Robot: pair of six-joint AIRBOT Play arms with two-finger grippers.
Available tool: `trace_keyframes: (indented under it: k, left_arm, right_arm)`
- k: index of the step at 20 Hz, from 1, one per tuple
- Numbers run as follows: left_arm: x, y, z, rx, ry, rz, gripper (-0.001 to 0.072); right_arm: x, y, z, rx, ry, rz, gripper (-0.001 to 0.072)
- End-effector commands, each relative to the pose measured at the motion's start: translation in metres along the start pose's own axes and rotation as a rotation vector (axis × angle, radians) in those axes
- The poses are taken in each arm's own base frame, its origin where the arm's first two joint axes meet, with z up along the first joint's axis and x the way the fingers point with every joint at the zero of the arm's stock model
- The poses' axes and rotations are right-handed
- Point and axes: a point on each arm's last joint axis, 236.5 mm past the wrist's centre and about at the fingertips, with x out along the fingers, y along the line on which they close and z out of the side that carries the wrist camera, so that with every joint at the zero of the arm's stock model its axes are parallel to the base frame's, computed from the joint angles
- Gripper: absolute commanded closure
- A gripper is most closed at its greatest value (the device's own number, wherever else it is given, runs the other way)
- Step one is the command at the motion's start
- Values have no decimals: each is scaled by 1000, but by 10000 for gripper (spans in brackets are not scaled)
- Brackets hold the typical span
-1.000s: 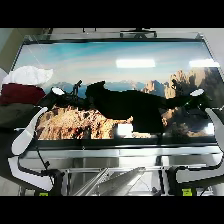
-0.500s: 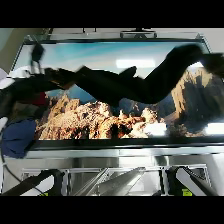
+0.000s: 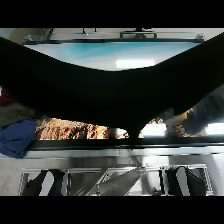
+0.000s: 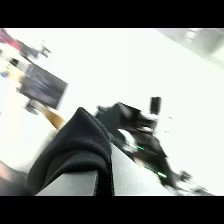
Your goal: Fold the shirts.
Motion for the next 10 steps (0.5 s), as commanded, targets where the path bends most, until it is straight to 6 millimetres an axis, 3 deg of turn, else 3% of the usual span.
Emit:
trace_keyframes:
  k: [1, 3, 5, 7, 10]
  left_arm:
    - [-18, 3, 19, 94, -66, 97, 681]
    - [-29, 50, 18, 44, -44, 195, 681]
    - [-30, 112, -2, -67, 35, 276, 679]
    - [-23, 180, -41, -182, 142, 337, 677]
    - [-26, 292, -113, -337, 270, 480, 677]
  right_arm:
    - [0, 7, 11, -78, -44, 8, 695]
    - [5, -20, 4, -116, -22, -74, 695]
    - [23, -66, -28, -95, 77, -171, 694]
    - [53, -124, -86, -68, 217, -254, 694]
    - [84, -224, -192, -86, 421, -417, 694]
